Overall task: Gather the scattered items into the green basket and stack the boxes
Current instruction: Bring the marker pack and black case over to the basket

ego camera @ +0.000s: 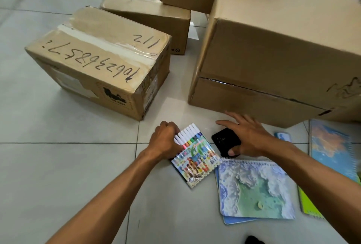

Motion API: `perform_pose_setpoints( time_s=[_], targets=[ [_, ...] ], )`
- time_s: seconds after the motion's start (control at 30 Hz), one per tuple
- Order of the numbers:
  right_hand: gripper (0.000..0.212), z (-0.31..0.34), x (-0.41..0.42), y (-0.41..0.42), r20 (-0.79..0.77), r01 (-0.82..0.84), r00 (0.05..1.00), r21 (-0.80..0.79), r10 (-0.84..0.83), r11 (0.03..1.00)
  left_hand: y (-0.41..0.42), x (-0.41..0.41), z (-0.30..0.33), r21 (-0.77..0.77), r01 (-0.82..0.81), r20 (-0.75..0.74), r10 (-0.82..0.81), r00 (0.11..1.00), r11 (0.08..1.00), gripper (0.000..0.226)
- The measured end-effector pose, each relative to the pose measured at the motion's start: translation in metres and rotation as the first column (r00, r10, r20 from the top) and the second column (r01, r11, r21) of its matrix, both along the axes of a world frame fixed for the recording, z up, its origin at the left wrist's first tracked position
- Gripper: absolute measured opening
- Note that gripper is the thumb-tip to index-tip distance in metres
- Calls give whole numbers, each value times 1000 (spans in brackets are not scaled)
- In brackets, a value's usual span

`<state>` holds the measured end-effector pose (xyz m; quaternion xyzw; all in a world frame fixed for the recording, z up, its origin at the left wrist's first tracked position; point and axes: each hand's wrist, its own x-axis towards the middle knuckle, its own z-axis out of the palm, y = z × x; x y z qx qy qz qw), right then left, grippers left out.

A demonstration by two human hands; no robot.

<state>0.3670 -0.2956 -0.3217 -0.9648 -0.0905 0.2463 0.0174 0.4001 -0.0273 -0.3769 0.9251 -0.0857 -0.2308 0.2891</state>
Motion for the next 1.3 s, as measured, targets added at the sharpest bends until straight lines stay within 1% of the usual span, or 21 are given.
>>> perform_pose_setpoints(
  time_s=[0.07, 0.13, 0.2, 0.27, 0.33, 0.37, 0.5, 0.6, 0.7, 0.77, 0.83, 0.9, 0.97, 1.03, 1.1, 1.17, 1.23, 1.27, 1.3],
  targets=[
    [111, -3, 5, -1, -103, -38, 994, -15, 36, 999, 5, 3, 6, -68, -14, -103, 7, 995, 998, 44],
    [118, -6, 6, -3, -191, -83, 979, -75, 68, 994, 14, 5, 10, -164, -73, -236, 33, 971, 984, 44],
    [117, -11, 1, -6, -181, -87, 981, -100, 68, 991, 27, 4, 14, -227, -155, -318, 77, 945, 961, 45],
    [110, -15, -7, -8, -134, -53, 990, -21, 50, 998, 40, 2, 15, -284, -235, -382, 115, 917, 930, 45],
    [104, -15, -9, -11, -125, -52, 990, 60, 59, 997, 54, -3, 17, -354, -305, -447, 127, 885, 884, 44],
    [103, -15, -8, -11, -128, -63, 989, 75, 73, 995, 62, -6, 18, -380, -328, -461, 130, 878, 865, 43],
    [101, -11, -2, 8, -128, -121, 983, 110, 134, 987, 95, -13, 30, -444, -379, -440, 171, 882, 812, 36],
    [98, -7, 7, 46, -99, -146, 981, 177, 165, 973, 129, -20, 45, -436, -405, -411, 222, 884, 804, 36],
    [96, 4, 22, 90, -67, -208, 971, 223, 228, 952, 166, -27, 58, -417, -454, -385, 300, 873, 788, 36],
    [96, 15, 30, 135, -19, -301, 949, 241, 314, 923, 204, -43, 69, -411, -526, -350, 404, 845, 744, 36],
    [95, 27, 36, 151, -3, -320, 944, 249, 331, 914, 214, -49, 70, -403, -553, -349, 437, 829, 729, 34],
    [96, 40, 42, 187, 30, -396, 915, 265, 403, 879, 243, -66, 75, -397, -617, -333, 520, 787, 680, 34],
    [97, 56, 52, 221, 31, -458, 883, 266, 467, 848, 272, -83, 79, -398, -689, -315, 616, 722, 605, 36],
    [98, 72, 59, 257, 36, -507, 854, 277, 519, 816, 302, -100, 81, -430, -755, -285, 718, 634, 495, 37],
    [99, 82, 64, 285, 71, -551, 829, 281, 555, 786, 323, -114, 79, -463, -796, -250, 804, 539, 390, 36],
    [100, 90, 68, 315, 113, -584, 808, 275, 578, 764, 342, -124, 74, -488, -837, -229, 890, 395, 246, 36],
    [100, 94, 73, 345, 156, -603, 796, 273, 584, 749, 358, -126, 67, -498, -863, -222, 951, 215, 78, 34],
    [100, 94, 76, 357, 172, -599, 800, 275, 575, 752, 364, -125, 63, -500, -866, -212, 968, 132, 9, 34],
    [101, 92, 81, 371, 187, -594, 804, 275, 564, 756, 370, -122, 59, -491, -870, -182, 982, 57, -40, 33]
  ],
)
